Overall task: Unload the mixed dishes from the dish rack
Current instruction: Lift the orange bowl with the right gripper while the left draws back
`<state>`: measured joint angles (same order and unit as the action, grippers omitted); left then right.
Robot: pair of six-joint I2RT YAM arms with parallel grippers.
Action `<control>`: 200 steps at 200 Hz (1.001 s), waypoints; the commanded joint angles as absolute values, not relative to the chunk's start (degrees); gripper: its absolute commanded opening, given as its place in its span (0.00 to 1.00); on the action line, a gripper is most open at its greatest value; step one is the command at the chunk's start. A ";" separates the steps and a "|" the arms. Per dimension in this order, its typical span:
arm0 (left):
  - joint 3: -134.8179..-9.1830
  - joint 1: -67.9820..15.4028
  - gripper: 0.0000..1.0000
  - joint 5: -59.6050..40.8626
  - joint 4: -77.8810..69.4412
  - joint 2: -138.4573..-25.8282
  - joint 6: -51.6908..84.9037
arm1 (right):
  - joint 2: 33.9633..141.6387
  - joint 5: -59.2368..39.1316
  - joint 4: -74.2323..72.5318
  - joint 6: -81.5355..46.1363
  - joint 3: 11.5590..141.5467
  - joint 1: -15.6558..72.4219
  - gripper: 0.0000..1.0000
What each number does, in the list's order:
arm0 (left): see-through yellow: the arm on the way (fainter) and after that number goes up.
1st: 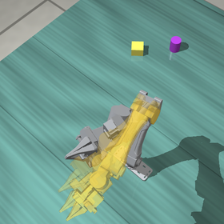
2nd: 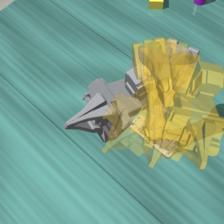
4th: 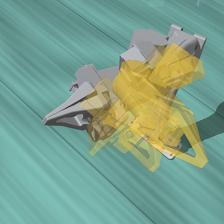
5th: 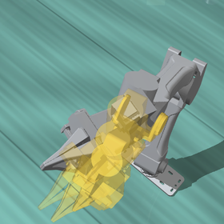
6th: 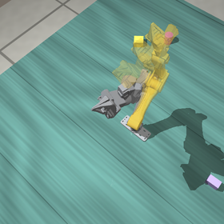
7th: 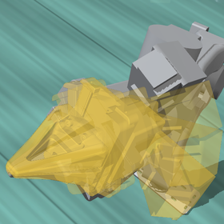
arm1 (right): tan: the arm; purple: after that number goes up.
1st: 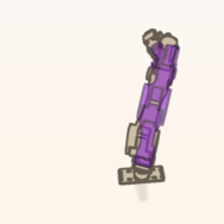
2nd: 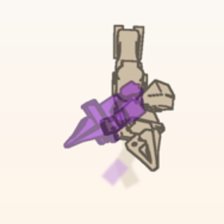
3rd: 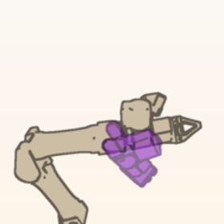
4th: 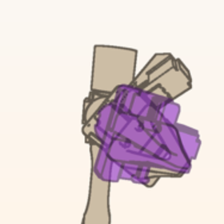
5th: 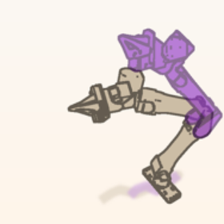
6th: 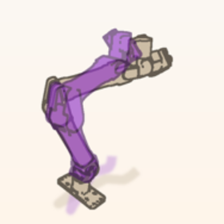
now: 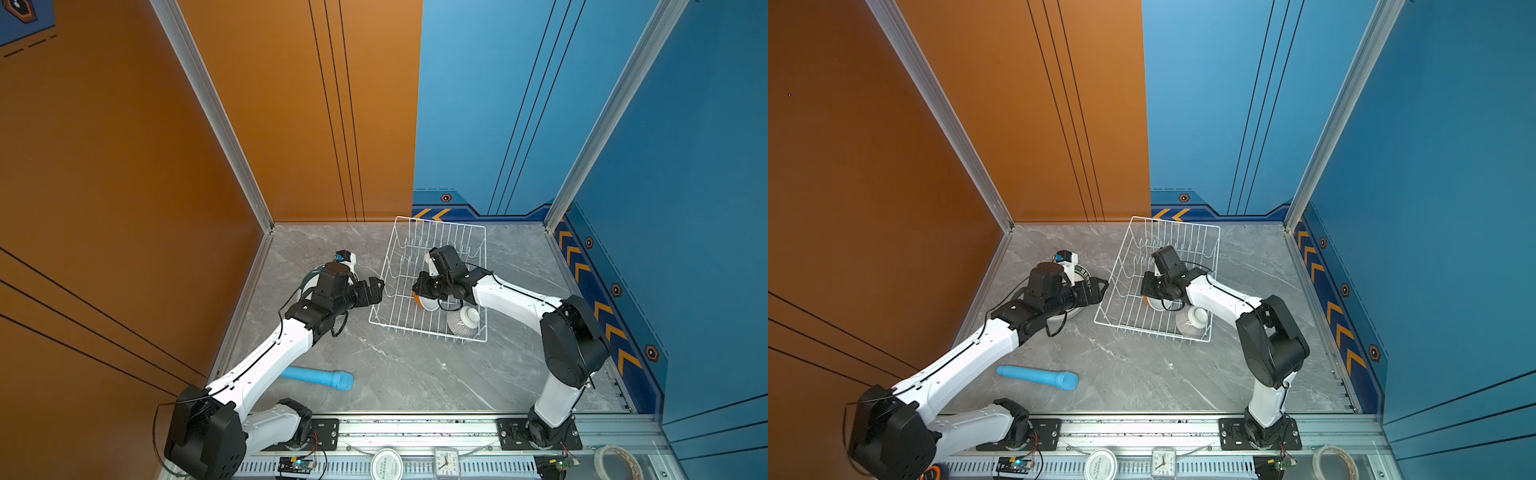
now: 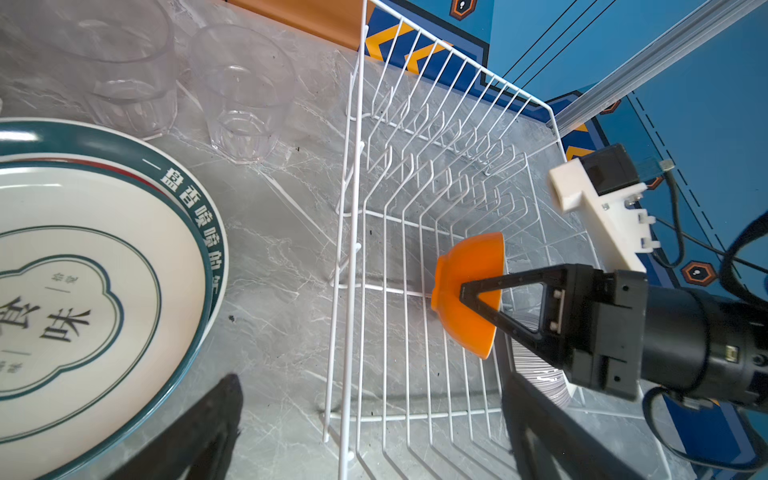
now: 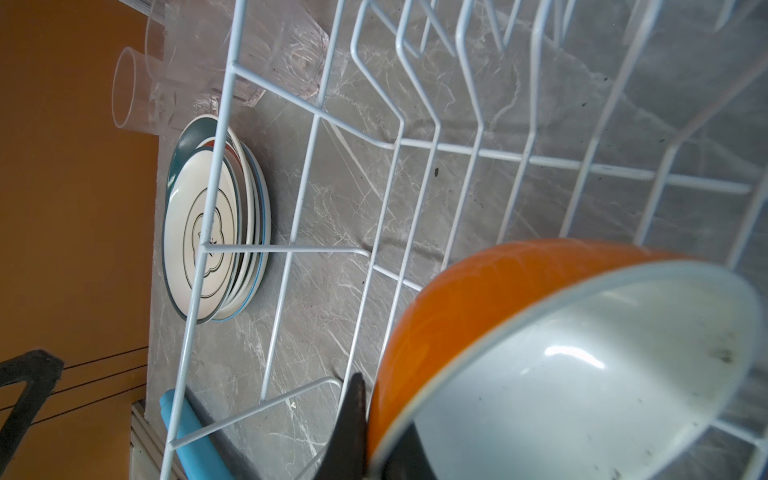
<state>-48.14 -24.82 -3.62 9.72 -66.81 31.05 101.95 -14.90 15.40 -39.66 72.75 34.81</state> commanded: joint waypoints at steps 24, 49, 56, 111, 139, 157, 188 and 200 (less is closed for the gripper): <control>-46.97 -24.19 0.98 9.83 14.06 -58.78 31.87 | 98.69 -8.86 25.59 -30.12 83.92 39.81 0.00; -44.69 -23.43 0.98 15.78 14.15 -53.34 33.35 | 99.17 -8.94 26.61 -28.83 87.68 43.08 0.00; -44.25 -23.23 0.98 17.01 14.44 -52.09 33.70 | 99.46 -8.37 27.31 -28.22 88.99 43.87 0.00; -41.77 -22.50 0.98 19.79 14.99 -45.57 34.96 | 106.63 -5.43 34.18 -20.38 103.40 49.36 0.00; -41.03 -22.24 0.98 20.47 15.77 -43.28 35.20 | 111.18 -7.80 35.46 -18.08 109.04 50.65 0.00; -40.62 -22.04 0.98 20.89 16.09 -41.91 35.18 | 114.17 -9.24 36.97 -16.45 112.06 51.86 0.00; -39.97 -21.97 0.98 21.23 15.71 -40.35 35.16 | 118.12 -10.27 38.00 -12.59 116.03 54.59 0.00; -39.83 -21.89 0.98 21.14 15.57 -40.34 35.26 | 120.26 -10.28 38.47 -11.63 117.78 55.43 0.00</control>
